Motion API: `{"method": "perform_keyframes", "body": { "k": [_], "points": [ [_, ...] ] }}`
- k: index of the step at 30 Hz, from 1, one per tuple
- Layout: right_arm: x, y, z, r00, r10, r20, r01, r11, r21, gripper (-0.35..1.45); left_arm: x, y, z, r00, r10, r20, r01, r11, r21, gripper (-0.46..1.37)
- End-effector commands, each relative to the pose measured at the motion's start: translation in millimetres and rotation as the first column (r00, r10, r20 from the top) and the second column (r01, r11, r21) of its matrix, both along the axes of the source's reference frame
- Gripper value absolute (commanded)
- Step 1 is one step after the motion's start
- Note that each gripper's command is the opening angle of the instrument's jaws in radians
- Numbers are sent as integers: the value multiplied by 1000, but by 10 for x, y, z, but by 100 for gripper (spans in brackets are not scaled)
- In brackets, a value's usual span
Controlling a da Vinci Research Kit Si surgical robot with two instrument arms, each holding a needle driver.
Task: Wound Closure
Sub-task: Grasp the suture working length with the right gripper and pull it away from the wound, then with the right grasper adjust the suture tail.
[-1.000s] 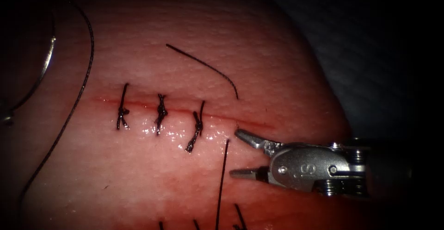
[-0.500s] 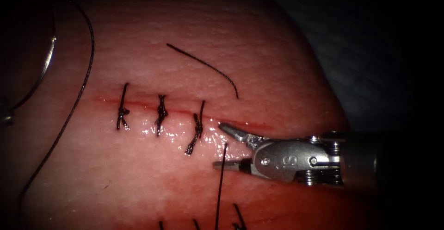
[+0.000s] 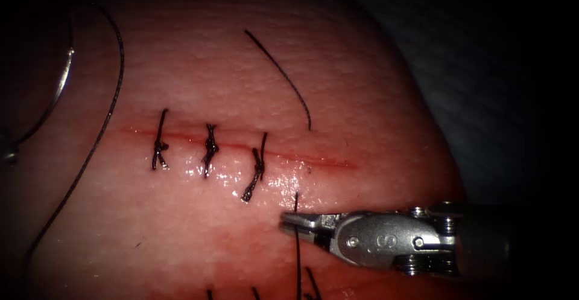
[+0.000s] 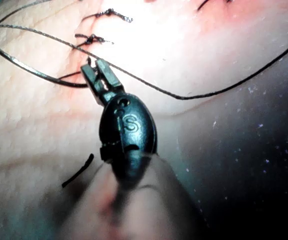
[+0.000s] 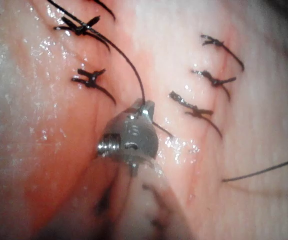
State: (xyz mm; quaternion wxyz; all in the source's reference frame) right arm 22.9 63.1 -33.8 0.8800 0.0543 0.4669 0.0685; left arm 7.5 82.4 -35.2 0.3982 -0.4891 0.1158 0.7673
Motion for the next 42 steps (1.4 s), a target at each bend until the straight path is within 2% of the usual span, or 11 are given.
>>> {"method": "perform_keyframes", "body": {
  "k": [1, 6, 11, 18, 25, 29, 37, 39, 40, 42],
  "points": [
    [0, -5, -3, 1000, -4, 0, 4, 1000, 12, -35, 1, 0, 0, 1000, 5, 3, -5, 1000, 1, -35],
    [1, -20, -18, 1000, -12, -4, 12, 999, 35, -35, 0, 0, 0, 1000, 5, 3, -5, 1000, 1, -35],
    [2, -25, -32, 1000, -15, -10, 15, 999, 46, -35, 1, 0, 0, 1000, 5, 3, -5, 1000, 1, -35],
    [7, -40, -63, 999, -33, -18, 34, 997, 67, -35, 1, 0, 0, 1000, 5, 3, -5, 1000, 1, -35],
    [20, -65, -92, 997, -78, -21, 80, 993, 89, -35, 0, -1, -1, 1000, 10, -4, -10, 1000, -7, -35],
    [23, -66, -97, 997, -77, -22, 78, 993, 92, -35, 0, -1, -1, 1000, 10, -4, -10, 1000, -7, -35],
    [23, -50, -94, 998, -52, -36, 55, 995, 89, -35, -1, -1, 0, 1000, 11, -6, -11, 1000, -5, -35],
    [21, -46, -94, 998, -35, -43, 39, 995, 90, 4, -1, -1, 0, 1000, 13, -9, -13, 1000, -10, -35],
    [21, -45, -94, 998, -32, -48, 36, 996, 83, 15, -1, -1, 0, 1000, 13, -9, -13, 1000, -10, -35],
    [18, -42, -95, 998, -17, -53, 21, 997, 70, 74, -2, -1, 0, 1000, 13, -10, -13, 1000, -10, -35]
  ]
}}
